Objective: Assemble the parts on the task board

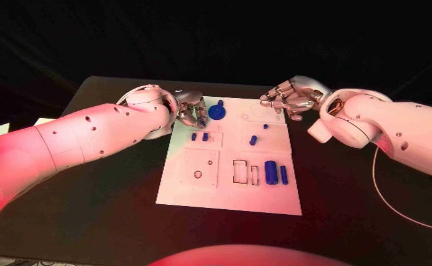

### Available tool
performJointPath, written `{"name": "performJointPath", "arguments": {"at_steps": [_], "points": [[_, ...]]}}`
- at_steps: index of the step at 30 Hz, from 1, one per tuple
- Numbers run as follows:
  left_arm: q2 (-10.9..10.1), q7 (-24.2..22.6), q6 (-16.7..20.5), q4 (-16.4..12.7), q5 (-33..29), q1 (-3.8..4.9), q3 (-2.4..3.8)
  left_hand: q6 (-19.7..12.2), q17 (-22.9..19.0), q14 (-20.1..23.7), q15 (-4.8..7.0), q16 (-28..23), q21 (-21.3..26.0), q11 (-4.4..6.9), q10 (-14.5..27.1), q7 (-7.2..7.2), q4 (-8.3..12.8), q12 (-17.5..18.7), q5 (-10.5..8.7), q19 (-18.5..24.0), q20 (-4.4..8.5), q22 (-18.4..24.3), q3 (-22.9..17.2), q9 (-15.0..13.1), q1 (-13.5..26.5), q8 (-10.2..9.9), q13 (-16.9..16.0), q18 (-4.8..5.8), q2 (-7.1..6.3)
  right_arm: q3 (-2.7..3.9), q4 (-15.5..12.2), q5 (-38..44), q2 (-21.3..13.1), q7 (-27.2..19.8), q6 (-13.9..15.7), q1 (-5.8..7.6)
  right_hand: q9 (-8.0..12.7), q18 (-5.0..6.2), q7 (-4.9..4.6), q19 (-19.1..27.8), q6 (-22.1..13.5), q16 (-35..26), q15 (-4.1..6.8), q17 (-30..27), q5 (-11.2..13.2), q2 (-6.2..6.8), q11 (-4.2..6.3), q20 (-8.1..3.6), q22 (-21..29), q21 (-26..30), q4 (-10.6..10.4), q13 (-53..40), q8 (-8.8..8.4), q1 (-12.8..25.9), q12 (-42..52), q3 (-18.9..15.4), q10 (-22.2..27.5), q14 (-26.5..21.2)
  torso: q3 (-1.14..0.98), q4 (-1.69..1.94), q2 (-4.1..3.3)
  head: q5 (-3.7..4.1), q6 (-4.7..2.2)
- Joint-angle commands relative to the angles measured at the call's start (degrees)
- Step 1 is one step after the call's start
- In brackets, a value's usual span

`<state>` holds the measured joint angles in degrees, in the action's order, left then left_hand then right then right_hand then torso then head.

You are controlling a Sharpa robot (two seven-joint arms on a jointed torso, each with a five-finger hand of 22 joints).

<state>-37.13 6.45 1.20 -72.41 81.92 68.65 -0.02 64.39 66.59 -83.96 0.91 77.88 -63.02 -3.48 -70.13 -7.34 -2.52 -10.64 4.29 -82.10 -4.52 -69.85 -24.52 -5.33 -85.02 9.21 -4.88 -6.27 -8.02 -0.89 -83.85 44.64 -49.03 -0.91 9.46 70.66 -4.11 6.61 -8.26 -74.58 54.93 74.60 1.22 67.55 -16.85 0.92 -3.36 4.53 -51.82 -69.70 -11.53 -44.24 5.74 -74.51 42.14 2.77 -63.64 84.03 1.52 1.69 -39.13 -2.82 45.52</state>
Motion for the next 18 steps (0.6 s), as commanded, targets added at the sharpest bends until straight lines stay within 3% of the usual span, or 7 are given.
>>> {"name": "performJointPath", "arguments": {"at_steps": [1,11,18], "points": [[0.2,0.4,-1.6,-0.2,0.8,0.01,-0.05,0.3,-0.1,-1.8,0.30,0.0,-0.4,0.13,-0.5,-0.10,-0.1,0.3,-0.22,0.0,-0.10,-0.2,-0.4,0.0,0.8,-0.4,-0.1,0.73,-0.01,0.00,-0.1,0.4,0.1,-0.5,-0.9,-0.03,0.0,0.45,-0.16,0.4,-0.1,-0.2,-0.02,-0.1,-0.4,-0.46,0.03,0.19,0.1,0.2,-0.1,0.1,0.28,0.1,-0.1,-0.2,0.4,1.1,-0.01,-0.01,-0.01,-0.08,0.15],[0.6,1.0,-2.0,0.2,1.1,-0.04,-0.24,0.0,-0.3,-1.7,0.24,-0.1,-0.4,0.02,-0.2,-0.19,-0.1,0.8,-0.42,0.0,-0.13,-0.2,-0.6,0.1,1.2,-0.8,0.0,0.72,-0.26,0.00,-0.2,0.3,0.0,-0.6,-1.1,-0.03,0.0,0.45,-0.16,0.4,-0.1,-0.2,-0.02,-0.1,-0.4,-0.46,0.03,0.19,0.1,0.2,-0.1,0.1,0.28,0.1,-0.1,-0.2,0.4,1.1,-0.03,-0.03,-0.01,-0.07,0.13],[0.7,1.8,-2.3,0.4,1.3,-0.05,-0.29,-2.7,-1.1,-1.5,-0.63,-0.4,0.0,-1.09,2.3,-1.19,-0.4,3.1,-0.40,0.4,-0.65,-0.2,-1.0,0.9,3.0,-2.9,0.7,0.74,-1.43,0.00,-0.2,0.3,-0.1,-0.6,-0.9,-0.03,0.0,0.45,-0.16,0.4,-0.1,-0.2,-0.02,0.0,-0.4,-0.51,0.03,0.19,0.1,0.3,-0.1,0.1,0.30,0.1,-0.1,-0.2,0.4,1.1,0.00,-0.01,-0.01,0.04,0.13]]}}
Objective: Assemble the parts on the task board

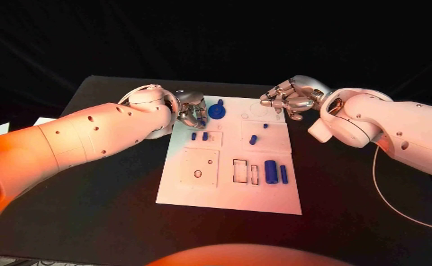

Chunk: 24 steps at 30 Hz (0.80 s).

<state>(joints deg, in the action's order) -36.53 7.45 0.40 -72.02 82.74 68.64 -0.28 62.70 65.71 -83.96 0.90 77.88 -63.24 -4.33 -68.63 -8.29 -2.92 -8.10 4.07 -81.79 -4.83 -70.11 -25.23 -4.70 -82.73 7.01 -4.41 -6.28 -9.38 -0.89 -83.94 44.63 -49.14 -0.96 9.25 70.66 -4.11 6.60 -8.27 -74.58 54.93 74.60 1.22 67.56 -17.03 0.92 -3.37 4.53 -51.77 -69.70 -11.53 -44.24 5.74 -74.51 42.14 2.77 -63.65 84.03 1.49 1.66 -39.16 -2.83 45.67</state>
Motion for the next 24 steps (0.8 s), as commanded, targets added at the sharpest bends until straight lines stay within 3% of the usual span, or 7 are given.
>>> {"name": "performJointPath", "arguments": {"at_steps": [1,6,16,24], "points": [[0.1,0.9,-1.5,0.1,0.5,-0.04,-0.04,-1.4,-0.4,-1.4,-0.74,-0.4,0.3,-0.41,1.2,-0.33,-0.1,0.9,-0.19,0.1,-0.45,0.1,-0.3,0.4,0.9,-0.9,0.3,0.73,-0.24,0.00,-0.1,0.3,0.0,-0.5,-0.7,-0.03,0.0,0.46,-0.16,0.4,-0.1,-0.2,-0.02,0.0,-0.2,-0.51,0.03,0.19,0.1,0.3,-0.1,0.1,0.30,0.1,-0.1,-0.2,0.4,1.1,0.04,0.04,0.03,0.07,-0.03],[0.1,1.4,-1.6,0.0,0.5,-0.04,-0.05,-2.5,-1.3,-1.1,-1.56,-0.8,3.8,-1.51,3.9,-1.35,-0.1,2.8,-0.11,1.5,-1.11,2.4,-0.6,0.7,1.6,-1.8,0.7,0.13,-1.00,0.00,-0.1,0.4,0.0,-0.2,-0.6,-0.03,0.0,0.50,-0.17,0.5,-0.2,-0.1,-0.02,0.1,-0.3,-0.51,0.03,0.19,0.3,0.4,-0.1,0.1,0.28,0.1,-0.1,-0.3,0.5,1.1,0.07,0.06,0.03,0.07,-0.09],[-0.5,1.5,-0.5,-0.4,0.5,-0.04,-0.05,-5.6,-1.8,-0.9,-1.69,-0.8,4.6,-1.56,4.9,-1.08,0.0,3.5,-0.11,1.8,-1.56,2.7,-0.6,1.0,2.0,-3.4,0.6,-0.16,-1.70,0.00,0.1,2.0,0.0,0.0,-0.2,-0.03,0.1,0.61,-0.24,0.7,-0.5,-0.3,-0.07,-0.2,-0.3,-0.44,-0.03,0.21,1.0,0.8,0.0,0.3,0.18,-0.2,-0.3,-0.4,0.8,1.0,0.11,0.06,0.07,0.14,-0.06],[-1.9,1.7,0.5,-0.8,-0.1,-0.02,-0.01,-6.8,-2.6,-0.7,-1.68,-1.1,5.4,-1.56,5.5,-1.11,0.2,3.7,-0.12,2.0,-1.61,3.2,-0.4,1.0,2.1,-3.5,0.6,-0.36,-1.87,0.00,0.6,8.9,0.1,0.2,0.9,-0.04,0.0,1.90,-0.93,4.3,-0.7,-13.2,-0.74,-14.3,0.5,-0.12,-0.92,0.76,9.2,6.5,1.0,8.0,0.51,-3.9,-9.5,0.5,6.9,-4.1,0.13,0.01,0.02,0.29,-0.26]]}}
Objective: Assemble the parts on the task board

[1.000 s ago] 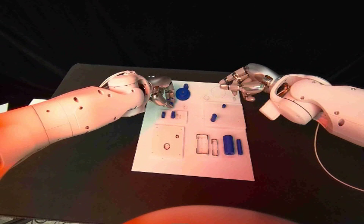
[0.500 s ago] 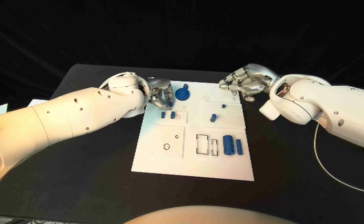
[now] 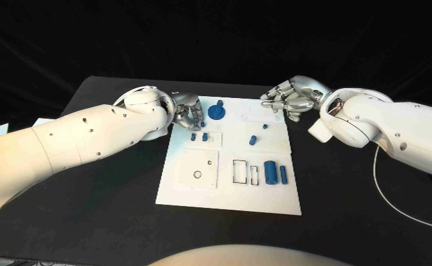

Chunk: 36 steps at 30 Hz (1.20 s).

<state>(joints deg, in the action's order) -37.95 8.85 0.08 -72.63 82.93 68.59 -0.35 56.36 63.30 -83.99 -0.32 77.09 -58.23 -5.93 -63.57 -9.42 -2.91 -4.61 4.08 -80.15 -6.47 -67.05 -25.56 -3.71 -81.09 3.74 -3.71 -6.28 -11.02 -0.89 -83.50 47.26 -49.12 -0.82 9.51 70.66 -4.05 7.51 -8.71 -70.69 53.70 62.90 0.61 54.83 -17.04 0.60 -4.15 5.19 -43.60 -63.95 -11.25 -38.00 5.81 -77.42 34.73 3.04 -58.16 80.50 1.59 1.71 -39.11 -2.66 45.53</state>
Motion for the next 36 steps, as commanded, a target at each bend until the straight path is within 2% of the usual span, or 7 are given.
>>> {"name": "performJointPath", "arguments": {"at_steps": [1,6,10,14,18,21,36], "points": [[-0.8,0.2,1.2,-0.4,-0.7,0.04,0.09,-0.5,-0.3,-0.7,-0.45,-0.4,0.6,0.03,0.4,0.01,0.2,0.2,-0.12,0.5,0.03,0.3,-0.1,0.0,0.5,-0.2,-0.1,-0.40,-0.24,0.00,0.2,8.3,0.1,0.2,0.9,-0.04,-0.1,1.07,-0.80,0.5,0.6,-2.7,-0.38,-2.5,1.1,0.29,-0.46,0.23,1.6,1.3,1.0,4.1,0.56,-1.8,-4.7,0.7,1.9,-0.6,0.03,0.01,0.00,0.17,-0.09],[-3.1,-2.2,5.5,-0.9,-11.9,0.19,0.38,-0.3,-2.5,0.1,-0.52,-1.6,3.5,-0.11,0.4,-0.15,0.2,0.1,-0.06,1.5,-0.03,2.2,-0.3,-0.1,0.4,0.1,-0.1,-0.94,0.19,0.01,0.4,27.8,0.7,1.6,2.4,-0.38,-0.2,1.24,-0.61,0.4,2.2,-6.3,-0.59,-5.9,3.9,1.47,-0.87,0.51,2.8,2.4,3.3,12.7,1.44,-6.1,-13.6,3.3,2.6,-0.5,-0.03,-0.06,0.02,0.35,-0.15],[-4.9,-5.8,10.5,-1.3,-26.9,0.26,0.45,0.5,-11.9,3.7,-0.92,-7.3,13.3,-0.69,1.3,-0.95,0.4,0.1,-0.08,5.7,-0.31,8.8,-1.2,-0.2,-0.2,0.7,0.0,-2.63,0.90,0.01,0.3,41.6,1.5,3.4,2.1,-1.07,-0.1,1.05,0.40,-0.6,4.2,-6.3,-0.19,-5.4,6.6,2.62,-0.28,0.08,1.9,1.9,4.1,18.8,1.31,-7.7,-18.1,5.9,-0.1,0.8,-0.02,0.04,-0.04,0.69,-0.34],[-6.2,-11.2,14.7,-1.9,-44.0,0.26,0.40,1.6,-21.9,8.3,-1.15,-14.1,22.7,-1.14,1.0,-1.74,0.3,-0.8,0.00,10.1,-0.55,15.0,-2.8,-0.3,-0.4,1.3,-0.1,-4.11,1.95,0.01,0.7,48.4,2.6,5.1,1.0,-1.59,0.1,0.98,0.67,-1.1,4.9,-6.3,-0.14,-5.1,7.2,3.48,-0.27,-0.06,1.8,1.9,4.4,22.4,0.80,-8.0,-20.5,7.7,-1.4,1.5,-0.03,0.08,-0.02,1.03,-0.38],[-7.1,-15.9,19.0,-3.4,-59.4,0.18,0.11,1.4,-31.5,12.9,-1.46,-21.2,24.9,-1.41,2.2,-2.02,0.0,-1.2,-0.04,12.0,-0.78,16.2,-3.4,-0.2,0.3,1.2,0.0,-4.16,2.20,0.01,1.1,51.7,3.6,6.5,-0.4,-2.01,0.1,1.08,0.71,-1.0,5.4,-7.6,-0.29,-6.1,8.5,4.25,-0.35,-0.04,2.5,2.5,4.8,25.4,0.24,-8.1,-22.3,9.3,-1.7,1.4,0.06,0.14,0.03,1.58,-0.80],[-7.6,-18.8,20.3,-4.9,-69.2,0.01,-0.11,1.6,-32.4,13.4,-1.47,-22.1,25.8,-1.38,2.1,-2.03,-0.3,-1.9,-0.07,12.4,-0.87,16.8,-3.2,-0.2,0.8,1.5,-0.1,-4.19,2.32,0.01,1.4,53.3,4.3,7.4,-1.7,-2.37,0.2,1.08,1.14,-1.0,5.4,-7.9,0.01,-6.2,9.4,4.70,-0.17,-0.10,2.7,2.7,5.2,26.8,-0.26,-8.2,-23.1,10.2,-1.8,1.5,0.07,0.08,0.02,1.72,-0.91],[-9.4,-23.5,20.4,-9.6,-80.8,-0.32,-0.31,2.0,-33.4,13.6,-1.30,-22.8,26.9,-1.13,1.7,-1.82,0.0,-3.4,0.75,12.4,-0.75,17.7,-3.2,-0.2,0.9,2.0,-0.2,-4.24,2.91,0.00,2.4,55.3,6.1,8.9,-6.9,-3.50,0.1,1.06,1.11,-1.5,6.1,-8.3,0.43,-6.1,10.9,4.94,-0.14,-0.40,2.8,2.9,5.4,30.0,-1.03,-7.0,-24.6,11.8,-2.0,2.2,0.21,-0.41,-0.20,1.58,-0.88]]}}
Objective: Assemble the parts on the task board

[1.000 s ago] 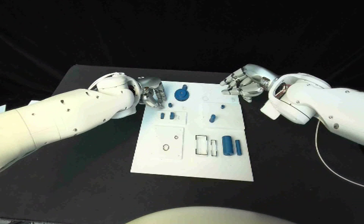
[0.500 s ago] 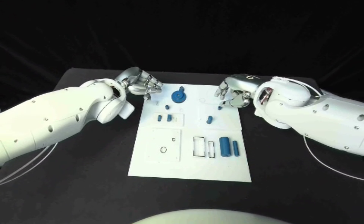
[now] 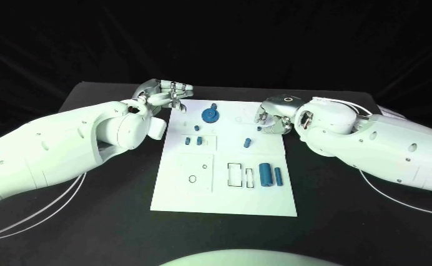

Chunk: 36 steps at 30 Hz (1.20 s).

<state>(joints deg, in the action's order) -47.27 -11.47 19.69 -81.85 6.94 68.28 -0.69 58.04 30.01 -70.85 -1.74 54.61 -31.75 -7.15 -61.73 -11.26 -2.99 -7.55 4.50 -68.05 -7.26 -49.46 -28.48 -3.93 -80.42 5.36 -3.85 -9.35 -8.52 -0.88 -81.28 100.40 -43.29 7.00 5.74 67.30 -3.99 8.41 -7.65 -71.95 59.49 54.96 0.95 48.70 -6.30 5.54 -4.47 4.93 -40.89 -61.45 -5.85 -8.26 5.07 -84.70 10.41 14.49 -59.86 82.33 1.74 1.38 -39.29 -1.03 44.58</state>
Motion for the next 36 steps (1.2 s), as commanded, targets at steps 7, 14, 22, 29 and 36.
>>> {"name": "performJointPath", "arguments": {"at_steps": [7,14,22,29,36], "points": [[-0.3,-3.6,0.9,-1.0,-5.2,-0.03,0.02,0.3,-0.2,0.5,0.13,-0.4,0.5,0.12,-0.2,0.03,0.2,-0.6,0.39,0.3,0.07,0.2,-0.4,0.0,0.2,0.4,-0.1,-1.16,0.51,-0.03,0.6,1.9,0.9,0.7,-3.9,-0.65,-0.1,0.10,0.25,-0.5,1.4,-0.4,0.48,0.2,0.2,-0.48,0.43,-0.46,0.0,0.4,0.5,1.4,-0.17,0.2,-0.5,1.8,-1.5,0.7,0.04,0.01,-0.04,-0.07,0.20],[-0.4,-3.6,0.8,-1.4,-5.2,-0.08,0.01,0.4,-0.3,0.6,0.14,-0.4,0.5,0.13,-0.2,0.04,0.2,-0.6,0.40,0.3,0.08,0.2,-0.4,0.0,0.2,0.4,-0.1,-1.16,0.48,-0.04,1.0,1.4,1.4,0.0,-3.0,-1.03,-0.2,-0.01,0.31,-1.0,2.7,-0.1,0.28,0.8,0.7,-1.16,0.55,-0.45,-0.4,0.2,1.0,2.8,-0.11,0.4,-0.9,3.8,-3.2,1.2,0.01,-0.07,-0.02,-0.26,0.26],[-0.3,-3.0,0.8,-1.5,-3.8,-0.11,0.01,0.4,-0.5,0.7,0.20,-0.6,0.7,0.17,-0.2,0.07,0.6,-0.9,0.48,0.4,0.16,0.3,-0.6,0.0,-0.1,0.5,-0.1,-1.17,0.60,-0.04,1.2,1.1,1.8,-0.3,-2.5,-1.13,-0.3,-0.11,0.28,-1.6,3.6,0.6,0.28,1.8,2.0,-1.95,0.61,-0.42,-1.1,-0.4,2.1,4.1,-0.27,0.5,-1.5,7.0,-4.7,1.7,0.02,-0.07,-0.03,-0.28,0.31],[-0.3,-2.4,0.3,-1.6,-2.9,-0.14,0.00,0.3,-0.9,0.7,0.31,-0.8,0.8,0.15,0.2,0.02,1.3,-1.3,1.35,0.3,0.34,0.4,-1.3,0.0,-0.7,0.7,0.0,-1.16,1.01,-0.04,1.5,1.1,2.3,0.1,-3.0,-1.27,-0.6,-0.64,0.40,-3.2,5.4,2.9,0.32,4.4,2.4,-2.62,0.81,-0.38,-4.4,-2.7,3.3,4.5,0.05,1.5,-2.1,10.6,-6.9,2.4,0.02,-0.02,-0.03,-0.34,0.45],[-0.3,-2.1,-0.2,-1.7,-2.6,-0.17,0.00,0.3,-1.0,0.7,0.32,-0.8,0.8,0.14,0.2,0.01,1.4,-1.3,1.43,0.3,0.36,0.4,-1.4,0.0,-0.7,0.7,0.0,-1.15,1.03,-0.04,1.8,1.1,2.6,0.5,1.3,-1.52,-0.7,-0.88,0.37,-3.8,5.7,4.1,0.31,5.7,2.1,-2.63,0.84,-0.33,-5.9,-3.8,3.4,4.5,0.02,2.6,-2.4,11.6,-7.7,2.7,0.02,-0.07,0.01,-0.44,0.54]]}}
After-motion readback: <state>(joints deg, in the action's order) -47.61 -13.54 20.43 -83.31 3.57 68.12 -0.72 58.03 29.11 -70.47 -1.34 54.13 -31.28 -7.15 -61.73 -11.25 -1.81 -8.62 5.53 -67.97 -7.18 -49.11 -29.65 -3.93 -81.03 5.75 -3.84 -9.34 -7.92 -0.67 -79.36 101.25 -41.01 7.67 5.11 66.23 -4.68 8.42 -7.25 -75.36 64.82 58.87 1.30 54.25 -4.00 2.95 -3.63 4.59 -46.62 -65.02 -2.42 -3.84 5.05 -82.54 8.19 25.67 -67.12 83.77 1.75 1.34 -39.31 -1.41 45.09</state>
